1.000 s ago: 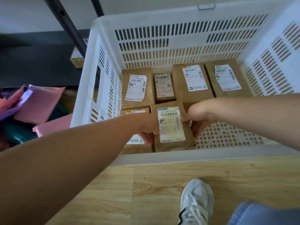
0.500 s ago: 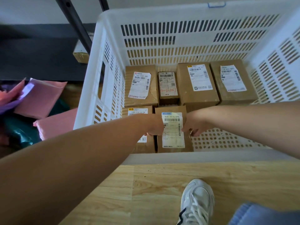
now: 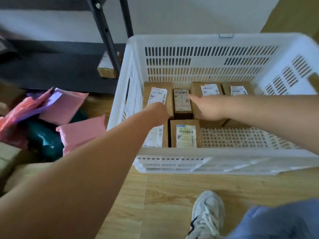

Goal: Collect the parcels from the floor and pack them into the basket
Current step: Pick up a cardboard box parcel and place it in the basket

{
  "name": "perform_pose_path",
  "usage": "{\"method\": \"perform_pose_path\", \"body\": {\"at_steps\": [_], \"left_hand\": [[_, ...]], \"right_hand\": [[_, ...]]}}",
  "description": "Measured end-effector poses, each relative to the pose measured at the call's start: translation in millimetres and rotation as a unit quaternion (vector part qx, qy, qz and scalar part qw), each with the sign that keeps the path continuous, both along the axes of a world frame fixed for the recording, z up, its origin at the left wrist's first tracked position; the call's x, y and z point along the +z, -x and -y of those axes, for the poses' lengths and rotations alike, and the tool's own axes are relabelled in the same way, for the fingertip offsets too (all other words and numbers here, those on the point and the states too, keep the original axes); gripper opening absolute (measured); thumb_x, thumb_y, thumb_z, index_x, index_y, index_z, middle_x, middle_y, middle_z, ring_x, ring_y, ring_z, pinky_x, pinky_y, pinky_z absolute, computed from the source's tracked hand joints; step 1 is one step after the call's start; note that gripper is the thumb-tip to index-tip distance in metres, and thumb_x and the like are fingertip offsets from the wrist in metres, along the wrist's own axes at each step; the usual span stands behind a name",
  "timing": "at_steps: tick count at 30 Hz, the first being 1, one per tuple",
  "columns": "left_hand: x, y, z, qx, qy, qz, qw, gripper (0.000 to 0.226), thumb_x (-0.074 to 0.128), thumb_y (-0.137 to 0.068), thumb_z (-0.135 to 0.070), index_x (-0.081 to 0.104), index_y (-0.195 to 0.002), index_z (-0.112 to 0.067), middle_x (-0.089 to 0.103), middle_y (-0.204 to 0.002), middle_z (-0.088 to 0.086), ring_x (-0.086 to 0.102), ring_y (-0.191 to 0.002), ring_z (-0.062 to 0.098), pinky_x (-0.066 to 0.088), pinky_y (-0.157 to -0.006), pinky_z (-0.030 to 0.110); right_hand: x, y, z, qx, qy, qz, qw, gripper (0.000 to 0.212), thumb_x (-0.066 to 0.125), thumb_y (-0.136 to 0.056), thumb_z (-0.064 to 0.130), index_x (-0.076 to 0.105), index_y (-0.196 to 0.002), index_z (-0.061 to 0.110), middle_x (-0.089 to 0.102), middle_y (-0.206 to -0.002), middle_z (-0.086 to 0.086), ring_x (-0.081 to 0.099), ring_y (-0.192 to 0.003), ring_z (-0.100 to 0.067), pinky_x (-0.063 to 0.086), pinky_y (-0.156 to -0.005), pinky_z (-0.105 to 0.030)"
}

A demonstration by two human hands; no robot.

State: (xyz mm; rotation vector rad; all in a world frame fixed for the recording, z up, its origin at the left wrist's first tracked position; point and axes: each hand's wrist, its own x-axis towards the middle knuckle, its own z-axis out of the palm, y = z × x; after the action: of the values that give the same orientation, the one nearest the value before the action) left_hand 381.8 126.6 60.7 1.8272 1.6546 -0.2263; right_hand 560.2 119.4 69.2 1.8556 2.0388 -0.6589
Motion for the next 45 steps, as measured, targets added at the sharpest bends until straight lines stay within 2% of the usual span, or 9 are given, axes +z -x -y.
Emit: {"method": "perform_pose_path", "body": {"at_steps": [3,6,9,13,21,26,32,39,45], "left_hand": [[25,18,20,0.092,-0.087,0.12,0.985,0.045,0.04,-0.097,-0.01,0.044,-0.142,-0.016,0.05,-0.141,0.007,0.053,-0.121,0.027,0.046,-0.098,0.035],[51,36,54,0.123,-0.208,0.199,0.95,0.051,0.037,-0.095,-0.005,0.048,-0.14,-0.026,0.049,-0.141,-0.002,0.055,-0.117,0.02,0.05,-0.089,0.032],[66,68,83,0.119,-0.34,0.194,0.913,0.049,0.04,-0.094,-0.001,0.052,-0.135,-0.024,0.049,-0.138,-0.005,0.049,-0.122,0.014,0.046,-0.089,0.026],[64,126,103,0.158,-0.421,0.152,0.88,0.05,0.044,-0.09,0.001,0.052,-0.136,-0.017,0.049,-0.138,0.001,0.042,-0.128,0.018,0.037,-0.102,0.026],[24,253,131,0.356,-0.306,0.06,0.881,0.046,0.047,-0.092,-0.008,0.051,-0.136,-0.02,0.048,-0.135,0.005,0.046,-0.121,0.026,0.044,-0.099,0.039],[-13,284,160,0.492,-0.21,0.111,0.838,0.049,0.046,-0.091,-0.009,0.047,-0.138,-0.02,0.046,-0.136,0.006,0.049,-0.12,0.026,0.044,-0.093,0.037],[-64,323,205,0.588,-0.118,0.068,0.798,0.054,0.053,-0.089,-0.007,0.045,-0.14,-0.022,0.043,-0.141,0.006,0.047,-0.124,0.026,0.052,-0.093,0.043],[-90,344,216,0.641,-0.099,0.122,0.751,0.05,0.046,-0.096,-0.014,0.039,-0.145,-0.02,0.043,-0.145,0.003,0.052,-0.118,0.021,0.046,-0.084,0.027],[-109,341,208,0.711,-0.069,0.215,0.666,0.047,0.04,-0.103,-0.025,0.034,-0.15,-0.022,0.05,-0.141,-0.001,0.047,-0.065,0.002,0.032,-0.048,0.016]], "right_hand": [[38,8,5,0.013,-0.059,-0.017,0.998,0.082,0.052,-0.097,0.021,-0.006,-0.155,0.022,0.057,-0.073,-0.005,0.046,-0.053,-0.014,0.039,-0.045,-0.027],[60,21,14,0.015,-0.094,-0.035,0.995,0.084,0.056,-0.095,0.027,-0.004,-0.154,0.028,0.068,-0.099,-0.011,0.051,-0.054,-0.015,0.044,-0.046,-0.027],[74,49,28,0.016,-0.095,-0.064,0.993,0.086,0.061,-0.092,0.034,0.0,-0.153,0.034,0.065,-0.117,-0.012,0.069,-0.082,-0.022,0.061,-0.072,-0.041],[95,98,53,0.032,-0.144,-0.123,0.981,0.076,0.059,-0.093,0.036,0.012,-0.153,0.034,0.048,-0.144,-0.004,0.056,-0.122,-0.023,0.049,-0.101,-0.044],[94,225,110,0.032,-0.231,-0.319,0.919,0.042,0.055,-0.095,0.023,0.049,-0.137,0.026,0.054,-0.129,0.005,0.052,-0.117,-0.009,0.045,-0.1,-0.032],[45,306,121,-0.059,-0.063,-0.376,0.923,0.04,0.056,-0.095,0.023,0.052,-0.135,0.021,0.056,-0.126,0.002,0.055,-0.106,-0.011,0.043,-0.085,-0.025],[-29,355,127,-0.05,0.086,-0.306,0.947,0.051,0.064,-0.091,0.021,0.048,-0.138,0.013,0.051,-0.133,-0.004,0.053,-0.106,-0.015,0.04,-0.082,-0.024],[-63,408,107,0.007,0.097,-0.244,0.965,0.065,0.062,-0.091,0.025,0.033,-0.148,0.021,0.045,-0.142,-0.006,0.055,-0.113,-0.024,0.046,-0.092,-0.034],[-84,450,90,0.083,0.085,-0.168,0.979,0.065,0.042,-0.093,0.006,0.023,-0.153,0.02,0.026,-0.158,-0.006,0.038,-0.137,-0.03,0.038,-0.109,-0.041]]}}
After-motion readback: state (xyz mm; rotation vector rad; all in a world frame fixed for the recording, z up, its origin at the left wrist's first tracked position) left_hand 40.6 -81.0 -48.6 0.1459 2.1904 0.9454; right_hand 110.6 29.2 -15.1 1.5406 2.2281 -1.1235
